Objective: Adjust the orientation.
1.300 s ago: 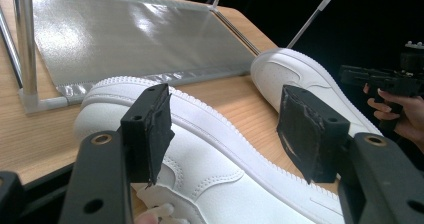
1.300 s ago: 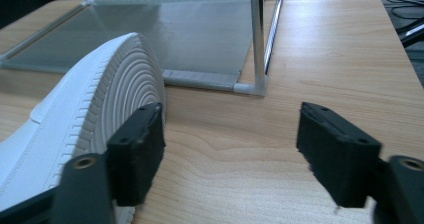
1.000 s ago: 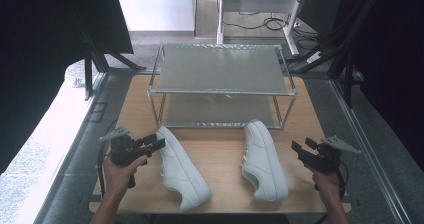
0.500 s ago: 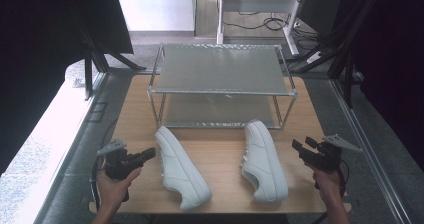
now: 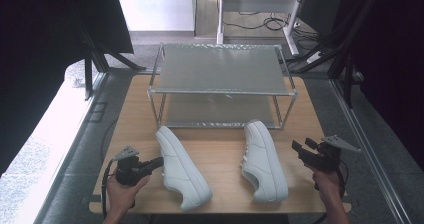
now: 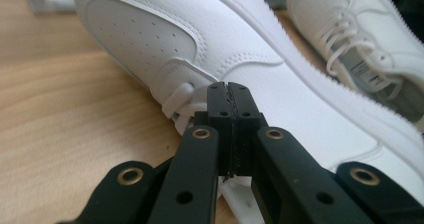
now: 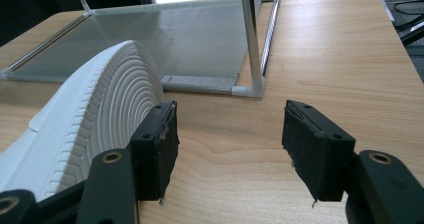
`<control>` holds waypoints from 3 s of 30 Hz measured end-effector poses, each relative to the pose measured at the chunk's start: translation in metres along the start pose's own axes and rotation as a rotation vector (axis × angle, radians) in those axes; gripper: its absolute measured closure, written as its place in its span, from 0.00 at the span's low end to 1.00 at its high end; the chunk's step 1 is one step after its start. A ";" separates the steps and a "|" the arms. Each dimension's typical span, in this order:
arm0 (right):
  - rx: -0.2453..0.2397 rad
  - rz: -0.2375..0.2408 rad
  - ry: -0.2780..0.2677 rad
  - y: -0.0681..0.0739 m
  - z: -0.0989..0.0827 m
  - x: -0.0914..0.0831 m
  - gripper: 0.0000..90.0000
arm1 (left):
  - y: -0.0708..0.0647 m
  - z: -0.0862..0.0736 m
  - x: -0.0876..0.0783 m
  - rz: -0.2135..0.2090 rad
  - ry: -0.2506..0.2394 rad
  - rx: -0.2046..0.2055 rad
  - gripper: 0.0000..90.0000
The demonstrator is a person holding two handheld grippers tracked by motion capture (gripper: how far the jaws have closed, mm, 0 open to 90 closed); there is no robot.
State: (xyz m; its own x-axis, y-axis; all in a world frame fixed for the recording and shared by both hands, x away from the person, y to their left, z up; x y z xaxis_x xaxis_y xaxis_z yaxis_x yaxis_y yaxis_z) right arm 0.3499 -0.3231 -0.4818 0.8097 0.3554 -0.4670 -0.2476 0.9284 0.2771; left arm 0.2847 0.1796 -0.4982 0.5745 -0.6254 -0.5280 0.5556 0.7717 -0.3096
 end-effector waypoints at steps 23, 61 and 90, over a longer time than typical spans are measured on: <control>0.001 -0.014 0.015 -0.003 -0.003 0.002 0.44 | -0.027 0.058 0.046 -0.065 -0.033 0.038 1.00; -0.013 -0.026 0.044 -0.004 -0.011 0.005 0.43 | -0.109 0.033 0.115 -0.194 0.224 0.197 1.00; -0.014 -0.029 0.049 -0.004 -0.011 0.004 0.43 | -0.062 0.009 0.049 -0.166 0.205 0.126 1.00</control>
State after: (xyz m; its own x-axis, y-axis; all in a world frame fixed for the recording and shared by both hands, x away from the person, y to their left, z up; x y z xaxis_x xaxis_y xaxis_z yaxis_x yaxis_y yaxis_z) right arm 0.3481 -0.3236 -0.4943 0.7899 0.3328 -0.5150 -0.2321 0.9397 0.2512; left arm 0.2841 0.0997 -0.4979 0.3427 -0.6960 -0.6310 0.7095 0.6320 -0.3118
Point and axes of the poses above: each handheld gripper's, and its own axes: x roughly forward along the jaws, z roughly out of its top, y roughly to its left, the point moved 6 cm from there along x, roughly forward along the jaws, and after that the axes turned 6 degrees about x, right-handed, at the moved point
